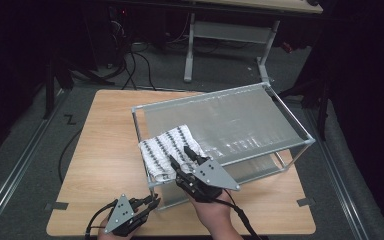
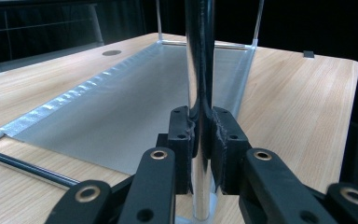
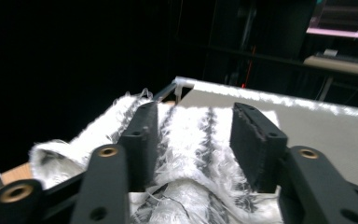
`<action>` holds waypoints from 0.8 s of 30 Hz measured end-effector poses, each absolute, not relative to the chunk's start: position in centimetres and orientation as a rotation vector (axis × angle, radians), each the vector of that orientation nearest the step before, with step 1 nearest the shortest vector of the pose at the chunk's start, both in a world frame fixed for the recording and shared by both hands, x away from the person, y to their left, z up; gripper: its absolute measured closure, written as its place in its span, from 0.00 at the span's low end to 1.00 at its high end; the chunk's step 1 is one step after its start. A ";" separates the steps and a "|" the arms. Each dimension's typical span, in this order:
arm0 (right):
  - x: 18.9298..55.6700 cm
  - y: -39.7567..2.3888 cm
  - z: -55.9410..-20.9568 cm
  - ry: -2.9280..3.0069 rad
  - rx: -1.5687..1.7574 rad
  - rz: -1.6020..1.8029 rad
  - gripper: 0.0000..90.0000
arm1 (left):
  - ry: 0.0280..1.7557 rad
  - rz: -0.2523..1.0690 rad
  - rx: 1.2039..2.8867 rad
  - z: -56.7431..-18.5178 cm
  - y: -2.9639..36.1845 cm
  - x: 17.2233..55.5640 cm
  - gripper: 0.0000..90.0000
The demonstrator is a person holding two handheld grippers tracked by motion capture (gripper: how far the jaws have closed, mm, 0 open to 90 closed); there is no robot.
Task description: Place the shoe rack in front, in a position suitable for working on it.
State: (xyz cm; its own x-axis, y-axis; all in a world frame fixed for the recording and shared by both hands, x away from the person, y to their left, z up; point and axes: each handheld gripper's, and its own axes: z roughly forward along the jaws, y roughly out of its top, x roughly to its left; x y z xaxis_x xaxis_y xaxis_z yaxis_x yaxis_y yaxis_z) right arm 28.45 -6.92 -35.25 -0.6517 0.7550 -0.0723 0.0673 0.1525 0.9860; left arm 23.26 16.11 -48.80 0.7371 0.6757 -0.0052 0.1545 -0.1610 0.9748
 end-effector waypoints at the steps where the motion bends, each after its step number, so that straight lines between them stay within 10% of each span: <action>1: 28.7 -6.5 -35.6 1.883 0.790 1.522 0.60 | 0.667 0.521 1.700 -48.8 16.1 23.3 0.88; 24: 27.6 -6.2 -36.6 1.839 0.835 1.468 0.54 | 0.658 0.546 1.738 -48.8 16.5 23.6 0.89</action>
